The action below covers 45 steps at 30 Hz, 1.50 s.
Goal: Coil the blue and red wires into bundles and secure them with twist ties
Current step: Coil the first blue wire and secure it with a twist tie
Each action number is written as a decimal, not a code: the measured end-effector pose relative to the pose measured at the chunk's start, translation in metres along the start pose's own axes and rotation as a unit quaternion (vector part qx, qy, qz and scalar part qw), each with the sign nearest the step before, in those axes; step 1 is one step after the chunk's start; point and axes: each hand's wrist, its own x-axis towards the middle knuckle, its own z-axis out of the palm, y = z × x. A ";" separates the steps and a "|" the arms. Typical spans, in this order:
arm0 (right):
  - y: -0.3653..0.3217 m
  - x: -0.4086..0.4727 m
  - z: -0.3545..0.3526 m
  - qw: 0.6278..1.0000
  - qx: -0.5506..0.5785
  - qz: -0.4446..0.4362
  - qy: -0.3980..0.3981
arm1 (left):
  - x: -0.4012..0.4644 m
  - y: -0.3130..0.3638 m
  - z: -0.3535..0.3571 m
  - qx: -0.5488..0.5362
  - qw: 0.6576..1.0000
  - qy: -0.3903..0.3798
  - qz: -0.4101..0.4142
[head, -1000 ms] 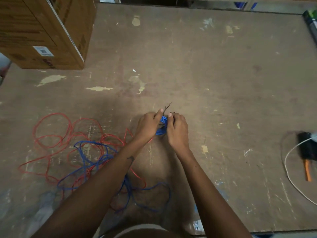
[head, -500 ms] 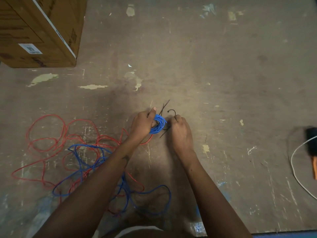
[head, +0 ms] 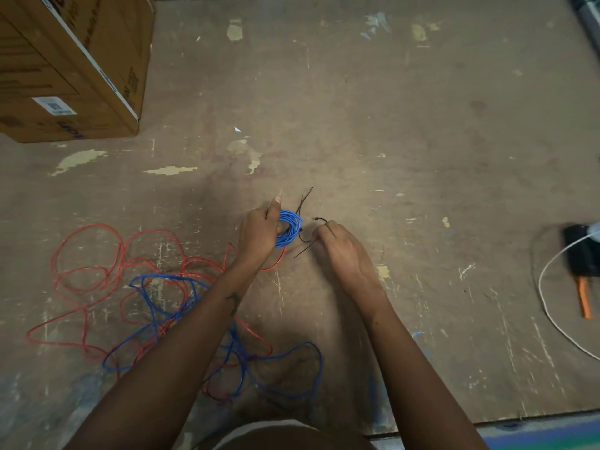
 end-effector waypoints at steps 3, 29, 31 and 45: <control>-0.010 -0.015 -0.008 0.989 0.127 -0.013 0.071 | -0.005 0.001 -0.005 -0.009 1.000 0.018 0.013; -0.100 -0.067 -0.017 0.919 0.308 0.021 0.244 | -0.115 0.001 -0.030 -0.161 0.982 0.059 0.078; -0.098 -0.073 -0.015 0.928 0.274 -0.033 0.249 | -0.120 0.000 -0.028 -0.192 0.978 0.056 0.052; -0.089 -0.086 0.003 0.928 0.121 -0.136 0.324 | -0.134 0.011 -0.028 -0.379 0.924 -0.038 -0.022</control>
